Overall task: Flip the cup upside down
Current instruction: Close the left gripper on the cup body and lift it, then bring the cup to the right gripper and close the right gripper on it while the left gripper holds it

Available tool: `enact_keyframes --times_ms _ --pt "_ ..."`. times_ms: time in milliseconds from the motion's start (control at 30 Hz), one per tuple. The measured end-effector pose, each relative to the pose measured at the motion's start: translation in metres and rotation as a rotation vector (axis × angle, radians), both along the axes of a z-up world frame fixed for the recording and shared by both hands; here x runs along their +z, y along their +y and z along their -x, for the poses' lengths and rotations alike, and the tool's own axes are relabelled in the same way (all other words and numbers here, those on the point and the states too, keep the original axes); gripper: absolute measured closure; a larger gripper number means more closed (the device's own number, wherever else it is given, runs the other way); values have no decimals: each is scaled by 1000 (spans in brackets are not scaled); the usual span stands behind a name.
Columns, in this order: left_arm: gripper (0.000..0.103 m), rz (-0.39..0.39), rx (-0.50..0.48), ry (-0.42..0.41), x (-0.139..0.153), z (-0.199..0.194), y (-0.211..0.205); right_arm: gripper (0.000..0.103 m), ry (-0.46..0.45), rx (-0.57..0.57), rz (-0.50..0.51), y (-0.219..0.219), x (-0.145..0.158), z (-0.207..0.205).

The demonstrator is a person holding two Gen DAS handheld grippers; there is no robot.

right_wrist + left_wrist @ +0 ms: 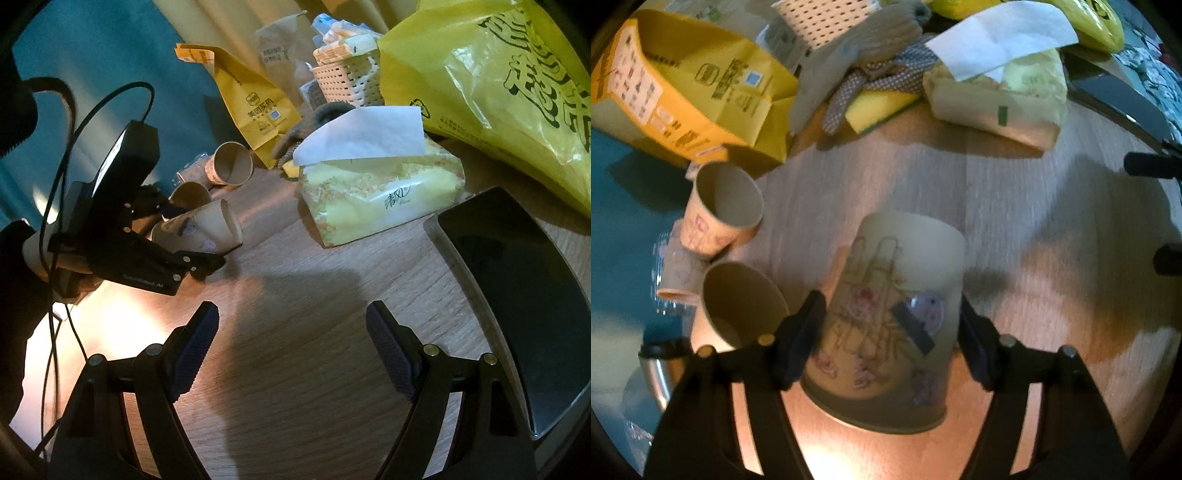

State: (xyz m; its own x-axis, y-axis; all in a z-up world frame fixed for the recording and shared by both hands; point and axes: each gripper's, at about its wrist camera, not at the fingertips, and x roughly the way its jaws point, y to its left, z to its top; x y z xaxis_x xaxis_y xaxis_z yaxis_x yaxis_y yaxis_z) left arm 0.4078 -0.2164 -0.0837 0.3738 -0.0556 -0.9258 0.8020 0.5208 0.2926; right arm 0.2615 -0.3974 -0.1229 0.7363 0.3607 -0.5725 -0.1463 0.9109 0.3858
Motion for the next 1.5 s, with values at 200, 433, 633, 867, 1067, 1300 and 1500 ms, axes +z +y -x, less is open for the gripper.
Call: enact_keyframes --times_ms 200,433,633,867,1067,1300,1500 --pt "35 64 110 69 7 14 20 18 -17 31 -6 8 7 1" --pt "35 270 389 133 30 64 61 18 -41 85 -11 14 19 16" --pt "35 464 663 140 42 130 97 18 -43 181 29 25 27 36" --pt "35 666 992 141 28 207 131 18 -49 318 95 49 39 64" --pt "35 795 1177 105 24 250 153 19 10 443 140 84 38 74" --pt "35 882 1283 114 14 268 180 19 37 490 212 122 48 73" --pt "35 912 1312 152 2 264 194 19 113 497 204 140 43 64"
